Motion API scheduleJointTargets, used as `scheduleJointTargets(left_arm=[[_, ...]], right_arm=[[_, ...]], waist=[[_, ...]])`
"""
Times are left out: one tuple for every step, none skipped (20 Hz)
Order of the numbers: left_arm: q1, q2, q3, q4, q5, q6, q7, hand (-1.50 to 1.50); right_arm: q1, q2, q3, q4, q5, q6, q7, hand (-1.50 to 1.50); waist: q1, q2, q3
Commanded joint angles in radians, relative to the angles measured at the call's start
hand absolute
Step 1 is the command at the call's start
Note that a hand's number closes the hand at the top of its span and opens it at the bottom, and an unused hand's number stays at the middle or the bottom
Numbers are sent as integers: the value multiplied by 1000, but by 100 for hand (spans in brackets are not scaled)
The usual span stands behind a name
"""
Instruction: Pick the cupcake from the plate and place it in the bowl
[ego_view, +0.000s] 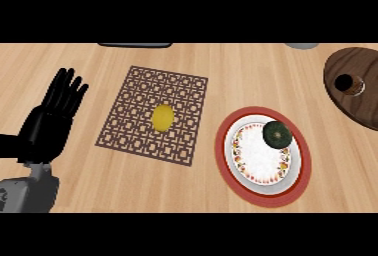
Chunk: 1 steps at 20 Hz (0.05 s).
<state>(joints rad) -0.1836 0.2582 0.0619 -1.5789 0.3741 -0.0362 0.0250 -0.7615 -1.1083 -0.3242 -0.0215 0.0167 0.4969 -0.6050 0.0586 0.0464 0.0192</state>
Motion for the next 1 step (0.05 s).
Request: scheduleJointTargets(left_arm=[[18,-2,8,-2,2,-1,-14,0]], right_arm=[[40,-40,-2,-13,-2,76,-33,-150]], waist=[[2,-4,0]])
